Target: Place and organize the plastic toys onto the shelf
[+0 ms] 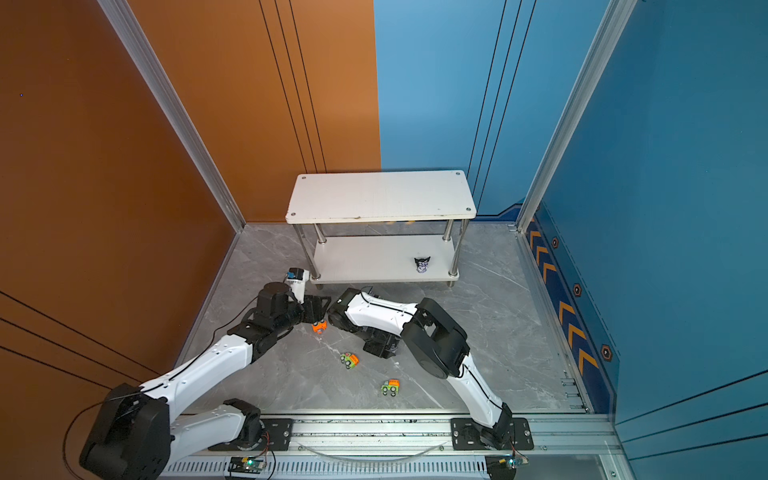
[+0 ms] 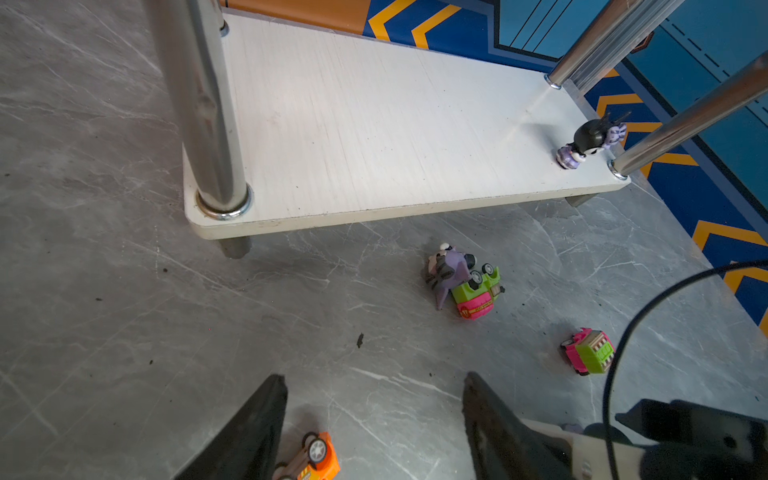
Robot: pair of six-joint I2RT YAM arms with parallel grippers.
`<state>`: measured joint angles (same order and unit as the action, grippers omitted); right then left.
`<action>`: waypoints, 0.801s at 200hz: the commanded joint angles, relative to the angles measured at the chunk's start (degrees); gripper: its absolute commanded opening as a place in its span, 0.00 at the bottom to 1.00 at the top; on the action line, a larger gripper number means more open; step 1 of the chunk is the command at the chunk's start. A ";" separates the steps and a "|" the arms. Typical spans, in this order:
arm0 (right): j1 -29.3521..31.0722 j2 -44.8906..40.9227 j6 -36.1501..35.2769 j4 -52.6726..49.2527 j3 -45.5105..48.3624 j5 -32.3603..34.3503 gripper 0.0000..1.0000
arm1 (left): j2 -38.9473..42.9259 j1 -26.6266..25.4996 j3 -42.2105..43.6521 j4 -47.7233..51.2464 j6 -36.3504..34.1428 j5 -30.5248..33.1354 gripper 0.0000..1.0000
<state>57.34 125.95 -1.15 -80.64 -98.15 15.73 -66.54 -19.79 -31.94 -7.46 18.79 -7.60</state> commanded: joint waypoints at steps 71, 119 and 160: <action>-7.42 -20.90 7.19 12.17 9.80 -4.47 0.62 | -0.16 0.81 -0.47 -1.09 0.44 -1.02 0.70; -14.54 -29.70 19.77 22.53 23.23 -20.86 0.67 | -1.18 0.90 -0.84 -1.15 0.02 -1.44 0.70; -12.00 -30.49 24.78 32.02 28.23 -26.84 0.74 | -2.36 1.03 -0.94 -2.10 0.37 -1.95 0.70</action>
<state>43.79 96.09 17.85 -57.01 -71.20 -4.80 -67.96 -19.40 -31.94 -8.47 18.96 -8.12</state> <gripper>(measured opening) 0.734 0.697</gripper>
